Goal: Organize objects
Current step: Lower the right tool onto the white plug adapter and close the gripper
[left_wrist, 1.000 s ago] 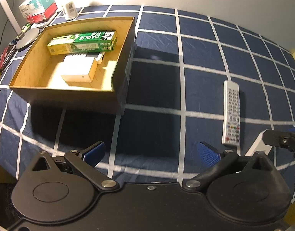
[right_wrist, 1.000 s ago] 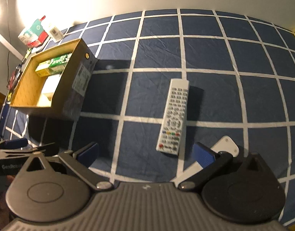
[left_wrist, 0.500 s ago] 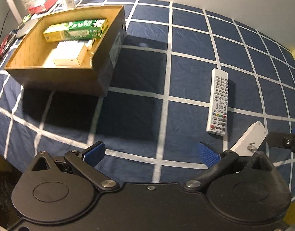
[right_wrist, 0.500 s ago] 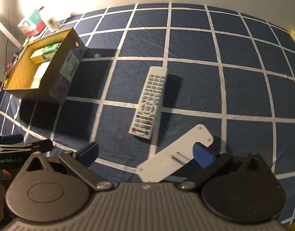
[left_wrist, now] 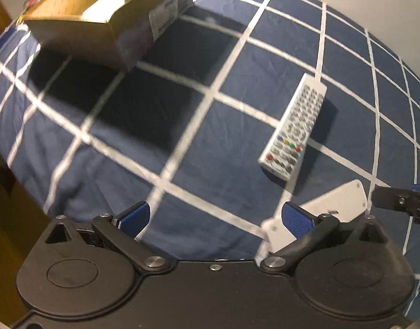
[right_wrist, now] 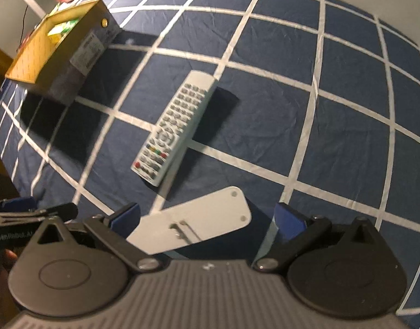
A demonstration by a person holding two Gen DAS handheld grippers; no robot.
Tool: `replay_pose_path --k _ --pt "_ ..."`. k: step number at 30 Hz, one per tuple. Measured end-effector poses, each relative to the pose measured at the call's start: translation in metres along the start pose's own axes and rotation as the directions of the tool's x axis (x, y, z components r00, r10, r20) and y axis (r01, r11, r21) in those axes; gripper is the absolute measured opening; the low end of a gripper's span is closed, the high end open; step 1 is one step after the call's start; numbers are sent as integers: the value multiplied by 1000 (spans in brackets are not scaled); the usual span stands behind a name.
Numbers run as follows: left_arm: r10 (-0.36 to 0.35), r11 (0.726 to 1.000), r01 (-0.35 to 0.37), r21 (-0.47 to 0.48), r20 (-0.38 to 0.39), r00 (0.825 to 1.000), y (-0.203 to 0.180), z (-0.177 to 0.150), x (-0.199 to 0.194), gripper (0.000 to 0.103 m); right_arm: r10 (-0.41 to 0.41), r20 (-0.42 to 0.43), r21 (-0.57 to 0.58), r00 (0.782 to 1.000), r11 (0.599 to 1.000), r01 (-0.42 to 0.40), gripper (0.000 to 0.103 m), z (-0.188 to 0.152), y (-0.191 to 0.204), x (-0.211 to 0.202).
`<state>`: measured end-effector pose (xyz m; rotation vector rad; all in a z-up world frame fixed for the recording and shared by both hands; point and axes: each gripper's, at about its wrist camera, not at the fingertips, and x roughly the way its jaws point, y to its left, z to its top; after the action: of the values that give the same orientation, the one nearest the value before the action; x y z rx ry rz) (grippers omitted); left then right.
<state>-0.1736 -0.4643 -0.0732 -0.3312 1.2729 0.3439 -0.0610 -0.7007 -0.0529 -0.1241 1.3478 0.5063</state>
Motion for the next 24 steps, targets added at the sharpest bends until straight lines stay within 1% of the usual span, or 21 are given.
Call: replay_pose_path --k 4,8,13,17,20,24 --pt "19 998 -20 -58 -26 999 -11 -17 12 103 22 -46 -64 999 998 -25 103 0 -7 16" --pt "16 994 -21 -104 -51 999 -19 -30 25 103 21 -92 -116 996 993 -32 103 0 -10 35" --pt "1 990 -12 -141 -78 997 -29 -44 39 103 15 -136 -149 991 988 -35 103 1 -11 55" --pt "-13 988 -1 -153 -91 996 -35 -49 47 103 16 -157 -166 987 985 -42 103 2 -10 65" --pt "-24 987 9 -162 -96 995 -39 -50 52 103 -2 -163 -182 987 983 -28 103 4 -8 71" --pt "-45 986 28 -166 -100 994 -46 -52 57 103 -8 -174 -176 985 984 -23 103 5 -9 78"
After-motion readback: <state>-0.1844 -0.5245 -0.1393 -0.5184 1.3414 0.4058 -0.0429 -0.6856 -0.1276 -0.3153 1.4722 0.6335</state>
